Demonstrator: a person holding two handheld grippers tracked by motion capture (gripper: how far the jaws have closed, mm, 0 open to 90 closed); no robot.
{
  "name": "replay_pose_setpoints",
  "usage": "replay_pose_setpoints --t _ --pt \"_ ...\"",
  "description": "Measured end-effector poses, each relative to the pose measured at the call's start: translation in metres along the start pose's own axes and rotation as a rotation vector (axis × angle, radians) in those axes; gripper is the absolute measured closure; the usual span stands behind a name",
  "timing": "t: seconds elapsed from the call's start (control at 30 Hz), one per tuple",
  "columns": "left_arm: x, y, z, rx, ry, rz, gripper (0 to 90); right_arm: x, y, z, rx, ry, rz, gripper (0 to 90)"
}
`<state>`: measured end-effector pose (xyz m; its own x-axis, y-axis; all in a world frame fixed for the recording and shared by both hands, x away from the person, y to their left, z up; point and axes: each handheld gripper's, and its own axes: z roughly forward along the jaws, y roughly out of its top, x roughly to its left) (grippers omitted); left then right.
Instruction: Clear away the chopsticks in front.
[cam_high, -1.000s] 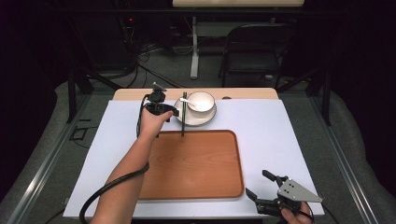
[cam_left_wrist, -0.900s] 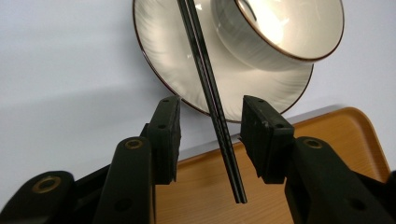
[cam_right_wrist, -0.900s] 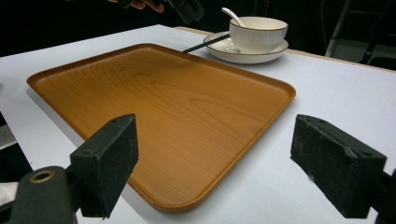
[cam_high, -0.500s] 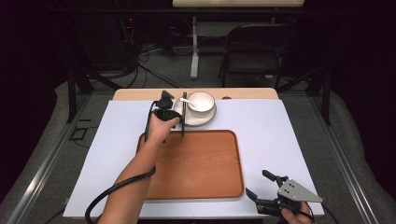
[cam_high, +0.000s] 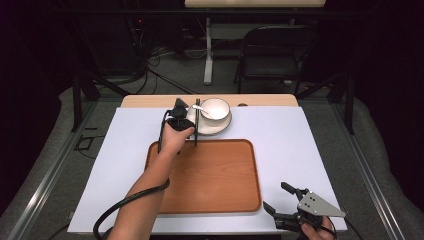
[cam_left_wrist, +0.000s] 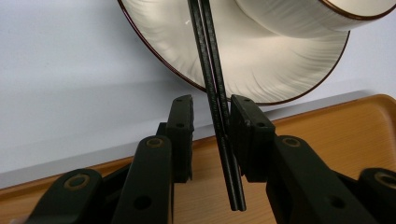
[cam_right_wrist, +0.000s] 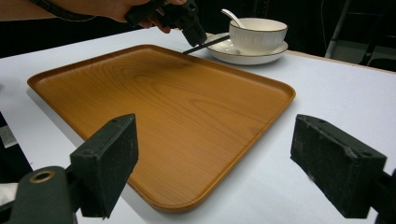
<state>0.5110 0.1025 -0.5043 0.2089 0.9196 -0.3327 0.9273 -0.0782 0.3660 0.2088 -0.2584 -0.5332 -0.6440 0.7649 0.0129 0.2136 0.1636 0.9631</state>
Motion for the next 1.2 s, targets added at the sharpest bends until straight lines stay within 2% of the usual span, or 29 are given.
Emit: replay_pose_setpoints --t 0.23,0.77,0.93,1.2 --pt "0.000 0.000 0.002 0.011 0.010 -0.005 72.0 0.000 0.000 0.000 0.000 0.000 0.000 14.4" --pt "0.006 0.005 0.004 0.063 0.042 -0.066 77.6 0.000 0.000 0.000 0.000 0.000 -0.004 14.5" --pt "0.008 0.007 0.004 0.051 0.042 -0.090 79.3 0.000 0.000 0.000 0.000 0.001 -0.003 14.5" --pt "0.007 0.011 0.003 0.083 0.060 -0.101 84.2 0.000 0.000 0.000 -0.001 0.001 -0.001 14.4"
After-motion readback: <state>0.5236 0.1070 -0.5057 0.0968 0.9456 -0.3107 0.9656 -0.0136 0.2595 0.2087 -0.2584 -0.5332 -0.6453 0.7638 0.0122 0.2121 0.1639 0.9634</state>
